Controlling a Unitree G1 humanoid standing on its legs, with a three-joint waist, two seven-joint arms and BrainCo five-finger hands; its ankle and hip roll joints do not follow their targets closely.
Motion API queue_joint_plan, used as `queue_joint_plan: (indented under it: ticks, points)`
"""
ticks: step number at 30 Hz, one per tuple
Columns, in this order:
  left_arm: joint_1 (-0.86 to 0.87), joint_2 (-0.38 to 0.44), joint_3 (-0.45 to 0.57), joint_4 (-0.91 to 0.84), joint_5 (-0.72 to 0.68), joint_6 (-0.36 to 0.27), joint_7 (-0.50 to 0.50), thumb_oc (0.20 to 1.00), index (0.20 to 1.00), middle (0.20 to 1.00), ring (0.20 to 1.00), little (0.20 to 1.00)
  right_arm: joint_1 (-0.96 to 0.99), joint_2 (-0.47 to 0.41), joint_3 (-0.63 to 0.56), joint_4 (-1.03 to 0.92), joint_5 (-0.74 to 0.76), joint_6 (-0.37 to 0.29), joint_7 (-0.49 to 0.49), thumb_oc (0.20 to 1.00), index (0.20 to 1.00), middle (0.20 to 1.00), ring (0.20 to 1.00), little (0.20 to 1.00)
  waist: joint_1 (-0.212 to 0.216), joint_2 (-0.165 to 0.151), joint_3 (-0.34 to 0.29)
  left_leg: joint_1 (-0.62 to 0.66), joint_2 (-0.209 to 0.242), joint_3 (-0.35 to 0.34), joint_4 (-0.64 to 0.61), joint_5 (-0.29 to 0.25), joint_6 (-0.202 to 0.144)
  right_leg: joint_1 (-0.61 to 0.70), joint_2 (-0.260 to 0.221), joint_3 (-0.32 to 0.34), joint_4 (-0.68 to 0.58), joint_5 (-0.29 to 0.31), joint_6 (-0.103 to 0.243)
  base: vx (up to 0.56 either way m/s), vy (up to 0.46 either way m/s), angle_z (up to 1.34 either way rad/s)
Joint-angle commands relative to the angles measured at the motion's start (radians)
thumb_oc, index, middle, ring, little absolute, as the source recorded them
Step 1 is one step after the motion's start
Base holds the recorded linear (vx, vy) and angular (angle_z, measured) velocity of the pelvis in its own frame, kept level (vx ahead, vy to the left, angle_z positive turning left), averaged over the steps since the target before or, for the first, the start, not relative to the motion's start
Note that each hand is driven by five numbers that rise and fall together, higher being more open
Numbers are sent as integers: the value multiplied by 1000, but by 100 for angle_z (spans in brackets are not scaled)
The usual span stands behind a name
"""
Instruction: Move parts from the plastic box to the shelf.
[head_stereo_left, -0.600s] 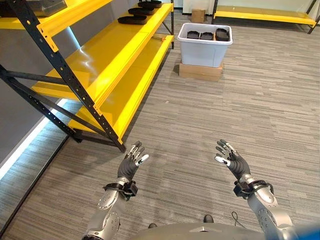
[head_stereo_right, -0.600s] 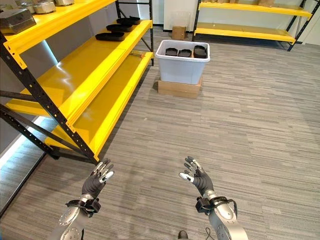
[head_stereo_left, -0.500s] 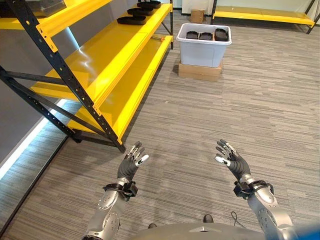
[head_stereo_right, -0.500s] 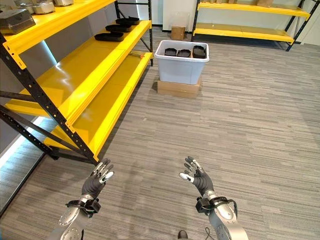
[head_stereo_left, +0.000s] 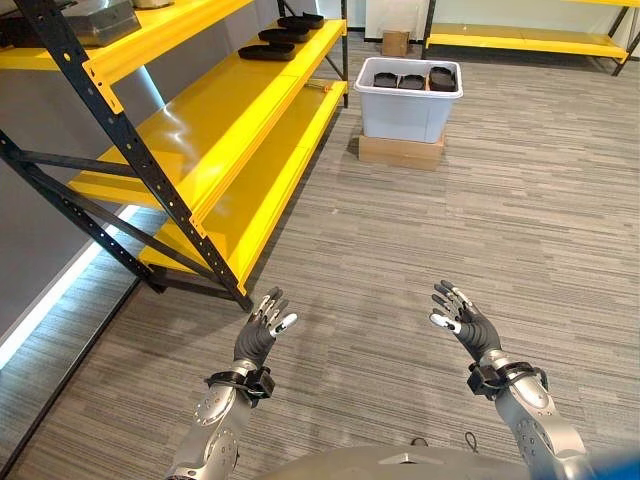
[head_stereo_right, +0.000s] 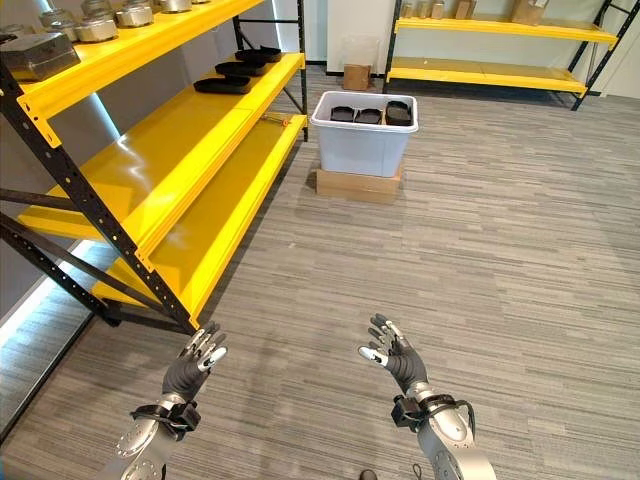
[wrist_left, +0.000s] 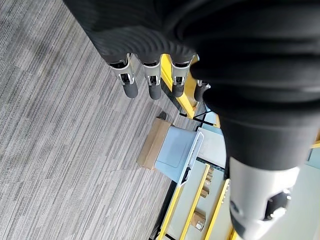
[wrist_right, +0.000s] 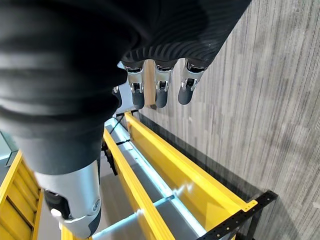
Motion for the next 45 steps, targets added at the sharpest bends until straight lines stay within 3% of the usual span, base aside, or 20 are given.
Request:
queue_joint_plan:
  ticks: [1,7,16,17,19,22,23,24,25,28,31,33,34,36,39,40,41,43,44,45]
  points:
    - [-45,36,24,-19,30,-44,1,1000,1000,1000,1000,1000,-11,-12,-4,-23,29,-49,20,1000,1000,1000,1000,1000,0,-39,-45,-40,44,-2,13,54,-12,-1,-46,23,37,26,38,0,0,0]
    - [-51,35,21,-18,29,-45,3,1000,1000,1000,1000,1000,-12,-11,-3,-19,33,-49,17,1000,1000,1000,1000,1000,-5,-31,-44,-43,47,-12,9,59,-14,-7,-42,19,60,13,34,-5,-4,0]
    - [-64,51,29,-34,15,-45,11,1000,1000,1000,1000,1000,-57,-43,-5,-27,42,-64,15,1000,1000,1000,1000,1000,-7,-23,-2,-104,102,-45,111,66,-29,-86,26,52,190,-52,-10,-20,-106,2]
    - [-73,56,21,-45,20,-48,10,1000,1000,1000,1000,1000,-66,-55,-2,-28,47,-70,17,1000,1000,1000,1000,1000,-2,-20,12,-130,123,-63,118,106,-41,-110,53,48,203,-62,-30,-28,-191,0]
    - [-73,55,18,-45,20,-47,7,1000,1000,1000,1000,1000,-64,-54,-2,-29,48,-70,20,1000,1000,1000,1000,1000,-1,-20,11,-134,131,-66,123,116,-44,-111,62,48,207,-67,-38,9,-203,-2]
    - [-77,54,13,-49,27,-40,6,1000,1000,1000,1000,1000,-46,-60,-22,-32,40,-79,18,1000,1000,1000,1000,1000,10,-35,54,-225,149,-112,330,219,-48,-83,102,44,206,-75,-82,39,-281,5]
    - [-72,46,17,-47,22,-38,14,1000,1000,1000,1000,1000,-35,-69,-33,-38,29,-80,14,1000,1000,1000,1000,1000,20,-54,80,-289,109,-128,418,225,-28,-53,96,26,194,-78,-95,70,-185,19]
    - [-75,47,18,-49,22,-37,17,1000,1000,1000,1000,1000,-36,-70,-37,-40,28,-81,6,1000,1000,1000,1000,1000,26,-56,87,-316,85,-127,408,216,-23,-46,92,23,189,-78,-95,334,-104,31]
    - [-85,42,9,-41,25,-41,20,1000,1000,1000,1000,1000,-44,-68,-58,-24,21,-100,-16,1000,1000,1000,1000,1000,64,-53,105,-472,16,-131,198,252,-17,3,107,27,139,-86,-79,293,5,38]
    - [-103,41,7,-34,32,-55,30,1000,1000,1000,1000,1000,-62,-68,-54,5,-2,-109,-35,1000,1000,1000,1000,1000,83,-47,105,-503,-8,-119,59,304,-25,48,125,43,110,-106,-72,308,58,34]
    - [-107,26,21,-36,26,-67,48,1000,1000,1000,1000,1000,-88,-39,-36,13,-11,-103,-36,1000,1000,1000,1000,1000,108,-39,62,-464,-14,-143,61,308,-13,122,104,88,91,-163,-60,408,178,-85]
    - [-121,28,22,-33,13,-71,62,1000,1000,1000,1000,1000,-107,-20,-26,22,4,-103,-41,1000,1000,1000,1000,1000,118,-53,46,-477,-31,-143,116,269,8,150,60,93,110,-179,-42,416,223,-98]
    - [-127,42,35,-51,21,-76,76,1000,1000,1000,1000,1000,-119,-3,-16,11,9,-96,-38,1000,1000,1000,1000,1000,127,-68,37,-482,-58,-136,187,216,39,143,16,96,165,-166,-20,343,200,-38]
    - [-130,47,36,-58,26,-79,79,1000,1000,1000,1000,1000,-126,1,-12,13,11,-96,-30,1000,1000,1000,1000,1000,129,-81,32,-501,-75,-116,233,185,51,137,-5,100,192,-140,-6,259,183,-20]
    - [-129,69,52,-67,31,-83,94,1000,1000,1000,1000,1000,-149,17,1,24,5,-86,-38,1000,1000,1000,1000,1000,139,-99,5,-467,-118,-103,227,136,88,82,-37,124,295,2,34,331,246,5]
    - [-129,75,61,-70,47,-81,103,1000,1000,1000,1000,1000,-150,29,1,19,1,-86,-31,1000,1000,1000,1000,1000,131,-99,-2,-430,-152,-99,216,104,115,35,-49,133,421,117,64,235,211,1]
    - [-129,75,61,-70,47,-81,103,1000,1000,1000,1000,1000,-150,28,1,19,1,-85,-31,1000,1000,1000,1000,1000,133,-96,-5,-433,-148,-98,214,107,114,30,-46,136,420,121,63,260,241,-10]
    - [-141,84,61,-77,61,-78,106,1000,1000,1000,1000,1000,-151,35,8,18,-7,-80,-25,1000,1000,1000,1000,1000,114,-74,11,-373,-166,-101,197,83,137,-36,-40,132,566,219,60,207,224,-7]
    - [-147,83,56,-73,74,-71,105,1000,1000,1000,1000,1000,-145,40,15,17,-12,-75,-22,1000,1000,1000,1000,1000,102,-58,20,-340,-170,-101,192,68,145,-59,-34,116,608,226,51,402,304,18]
    - [-156,82,43,-65,82,-71,100,1000,1000,1000,1000,1000,-137,43,26,7,0,-69,-12,1000,1000,1000,1000,1000,63,-28,43,-255,-171,-133,152,50,156,-174,59,121,685,118,23,335,210,22]
